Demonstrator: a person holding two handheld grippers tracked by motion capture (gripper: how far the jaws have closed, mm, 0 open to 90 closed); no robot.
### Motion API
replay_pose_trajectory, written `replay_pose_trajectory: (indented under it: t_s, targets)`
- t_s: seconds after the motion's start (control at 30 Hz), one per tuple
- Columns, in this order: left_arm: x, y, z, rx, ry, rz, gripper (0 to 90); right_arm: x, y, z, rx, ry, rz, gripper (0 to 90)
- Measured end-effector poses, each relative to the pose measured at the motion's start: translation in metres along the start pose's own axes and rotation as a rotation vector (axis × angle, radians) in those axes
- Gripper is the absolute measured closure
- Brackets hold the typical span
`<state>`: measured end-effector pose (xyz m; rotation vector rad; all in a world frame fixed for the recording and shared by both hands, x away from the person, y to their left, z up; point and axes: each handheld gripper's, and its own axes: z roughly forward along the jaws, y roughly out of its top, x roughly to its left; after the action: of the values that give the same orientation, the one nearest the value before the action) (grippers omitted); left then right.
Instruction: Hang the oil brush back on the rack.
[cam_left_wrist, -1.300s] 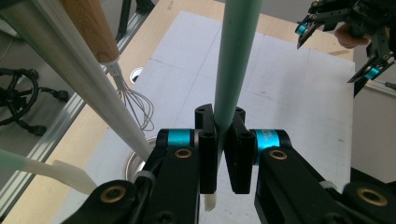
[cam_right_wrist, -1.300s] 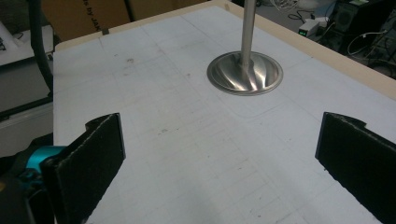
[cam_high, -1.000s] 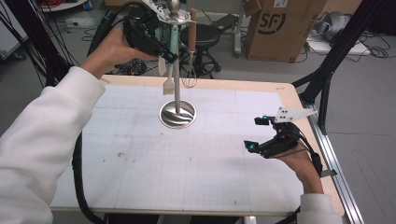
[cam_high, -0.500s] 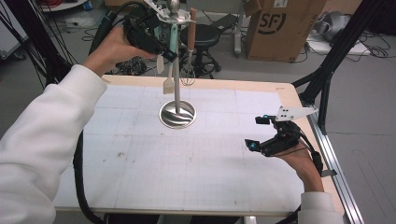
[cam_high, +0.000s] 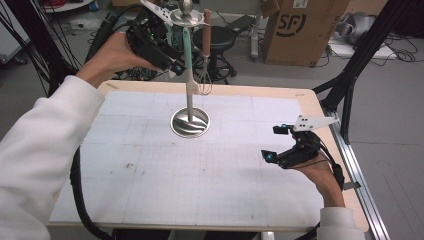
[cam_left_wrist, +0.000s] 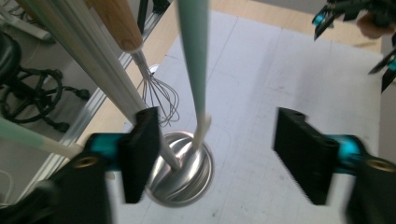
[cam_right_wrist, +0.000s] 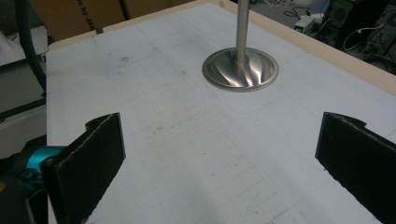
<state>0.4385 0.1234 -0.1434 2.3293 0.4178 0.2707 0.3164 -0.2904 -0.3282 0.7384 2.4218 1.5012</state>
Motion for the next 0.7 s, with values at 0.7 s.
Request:
replay_pose_trajectory:
  t_s: [0.7]
  targets:
    - [-0.040,-0.140,-0.040,-0.230,0.056,0.049,1.6,0.006,-0.015,0.002,-0.022,-0.085,0.023,0.0]
